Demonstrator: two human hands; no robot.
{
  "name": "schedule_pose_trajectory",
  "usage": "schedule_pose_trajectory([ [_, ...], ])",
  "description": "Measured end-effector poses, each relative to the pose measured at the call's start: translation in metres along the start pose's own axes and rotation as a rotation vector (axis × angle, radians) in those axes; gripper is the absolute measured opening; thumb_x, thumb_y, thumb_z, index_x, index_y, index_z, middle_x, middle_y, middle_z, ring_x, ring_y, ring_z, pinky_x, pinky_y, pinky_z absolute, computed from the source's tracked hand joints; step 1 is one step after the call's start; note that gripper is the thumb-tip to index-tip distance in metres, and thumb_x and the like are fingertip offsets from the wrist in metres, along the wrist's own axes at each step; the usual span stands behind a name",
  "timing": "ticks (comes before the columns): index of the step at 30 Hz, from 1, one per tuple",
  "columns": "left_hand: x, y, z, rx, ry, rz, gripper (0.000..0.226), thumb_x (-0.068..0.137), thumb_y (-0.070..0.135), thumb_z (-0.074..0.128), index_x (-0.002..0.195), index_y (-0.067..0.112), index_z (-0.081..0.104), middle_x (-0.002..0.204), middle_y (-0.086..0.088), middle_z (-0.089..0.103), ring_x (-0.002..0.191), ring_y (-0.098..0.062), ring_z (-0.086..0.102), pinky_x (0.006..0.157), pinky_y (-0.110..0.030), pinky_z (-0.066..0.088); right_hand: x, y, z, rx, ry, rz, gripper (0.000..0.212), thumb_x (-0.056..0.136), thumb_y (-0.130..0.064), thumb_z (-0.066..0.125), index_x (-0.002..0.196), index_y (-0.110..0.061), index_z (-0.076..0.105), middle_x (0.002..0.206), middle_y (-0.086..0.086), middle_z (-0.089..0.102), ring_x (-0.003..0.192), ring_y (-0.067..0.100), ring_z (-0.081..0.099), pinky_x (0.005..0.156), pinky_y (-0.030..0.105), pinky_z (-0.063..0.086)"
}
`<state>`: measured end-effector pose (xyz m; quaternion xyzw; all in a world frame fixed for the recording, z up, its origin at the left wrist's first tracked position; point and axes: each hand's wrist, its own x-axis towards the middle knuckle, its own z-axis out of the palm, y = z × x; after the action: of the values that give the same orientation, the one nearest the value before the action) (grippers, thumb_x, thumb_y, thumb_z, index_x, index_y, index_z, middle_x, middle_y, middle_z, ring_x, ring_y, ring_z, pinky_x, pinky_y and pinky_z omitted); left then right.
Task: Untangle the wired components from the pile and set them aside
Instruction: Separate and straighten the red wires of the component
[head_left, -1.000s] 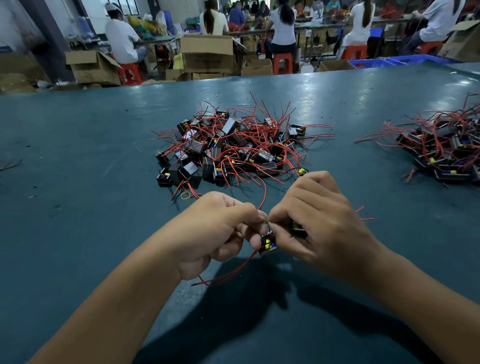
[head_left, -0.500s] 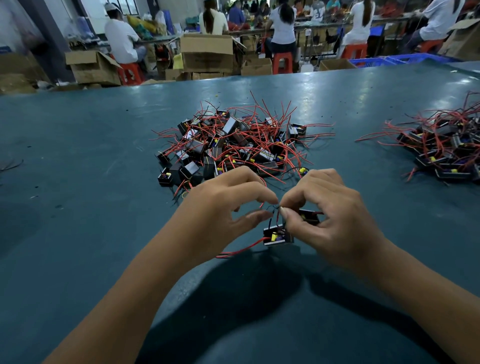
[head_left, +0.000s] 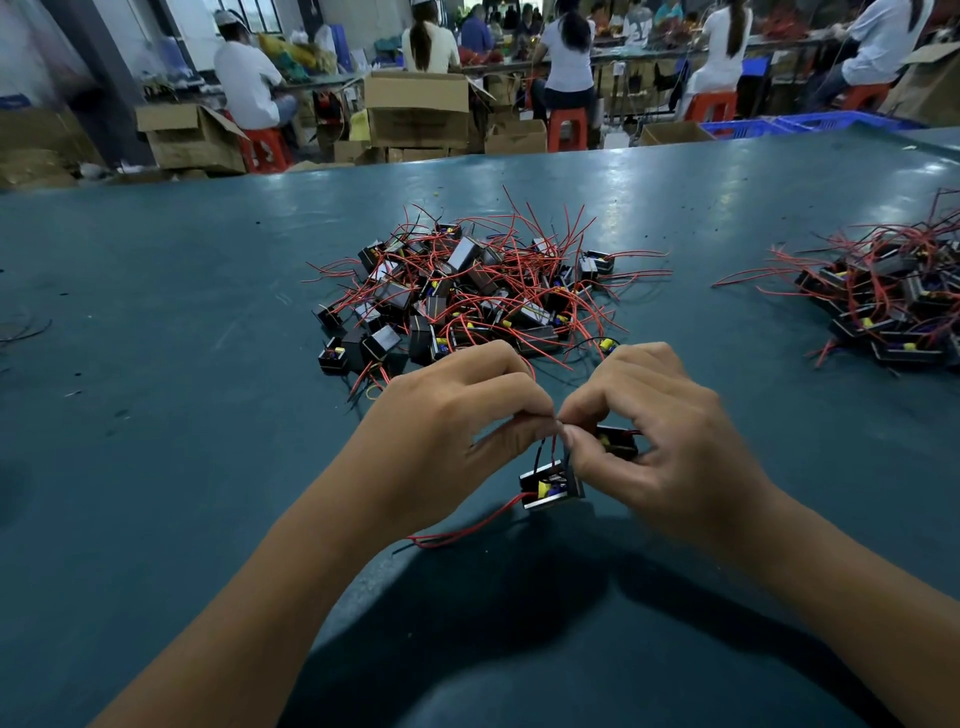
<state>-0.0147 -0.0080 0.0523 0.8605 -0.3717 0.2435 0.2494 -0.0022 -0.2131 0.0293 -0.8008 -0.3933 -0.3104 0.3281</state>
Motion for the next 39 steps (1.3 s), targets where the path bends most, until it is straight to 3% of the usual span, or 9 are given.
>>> schedule_pose_trajectory([
  [7,0.001,0.013,0.007,-0.127,-0.011,-0.254,0.014,0.095,0.022,0.064,0.084,0.014,0.067,0.077,0.013,0.051,0.070,-0.001,0.046,0.063,-0.013,0.031,0.000,0.001,0.002,-0.010,0.033,0.030,0.013,0.084,-0.019,0.059,0.079,-0.014,0.070,0.069,-0.006,0.059,0.070,0.018,0.052,0.080,0.040,0.041],
  [14,0.000,0.019,0.009,-0.260,-0.025,-0.437,0.018,0.097,0.022,0.063,0.080,0.017,0.065,0.067,0.015,0.051,0.060,-0.004,0.044,0.057,-0.014,0.031,-0.001,-0.002,0.007,0.019,0.040,0.109,0.010,0.081,-0.018,0.063,0.074,-0.012,0.066,0.068,-0.013,0.053,0.068,0.012,0.048,0.078,0.038,0.040],
  [17,0.000,0.019,0.012,-0.415,-0.035,-0.564,0.023,0.096,0.020,0.063,0.073,0.017,0.067,0.052,0.015,0.044,0.047,-0.004,0.036,0.048,-0.014,0.027,-0.001,-0.003,0.007,0.004,0.039,0.091,0.013,0.083,-0.021,0.061,0.074,-0.013,0.066,0.068,-0.012,0.055,0.068,0.012,0.047,0.079,0.035,0.039],
  [21,0.000,0.018,0.015,-0.557,-0.023,-0.679,0.028,0.096,0.017,0.062,0.069,0.018,0.068,0.048,0.014,0.036,0.042,-0.004,0.027,0.043,-0.014,0.022,-0.001,-0.003,0.009,-0.048,0.038,0.068,0.007,0.079,-0.012,0.069,0.073,-0.013,0.066,0.067,-0.008,0.058,0.066,0.014,0.048,0.078,0.034,0.038],
  [26,-0.001,0.015,0.020,-0.573,0.012,-0.644,0.021,0.097,0.024,0.062,0.079,0.015,0.069,0.050,0.015,0.040,0.045,-0.002,0.032,0.045,-0.013,0.026,-0.003,-0.001,0.007,0.017,0.047,0.164,0.008,0.079,-0.012,0.070,0.074,-0.017,0.064,0.069,-0.016,0.054,0.070,0.007,0.048,0.080,0.030,0.036],
  [33,-0.003,0.007,0.019,-0.496,-0.127,-0.523,0.007,0.092,0.026,0.072,0.087,0.022,0.072,0.051,0.022,0.052,0.045,-0.003,0.034,0.045,-0.012,0.026,-0.002,0.000,0.004,0.082,0.033,0.245,0.007,0.082,-0.015,0.068,0.077,-0.018,0.065,0.073,-0.018,0.058,0.075,-0.001,0.052,0.082,0.027,0.036],
  [39,-0.003,-0.004,0.021,-0.225,-0.095,-0.414,0.010,0.091,0.026,0.072,0.084,0.021,0.069,0.077,0.013,0.060,0.066,-0.005,0.049,0.061,-0.013,0.035,-0.002,0.008,0.000,0.008,-0.037,0.214,0.005,0.086,-0.020,0.067,0.081,-0.020,0.066,0.076,-0.016,0.060,0.076,0.007,0.053,0.083,0.032,0.038],
])
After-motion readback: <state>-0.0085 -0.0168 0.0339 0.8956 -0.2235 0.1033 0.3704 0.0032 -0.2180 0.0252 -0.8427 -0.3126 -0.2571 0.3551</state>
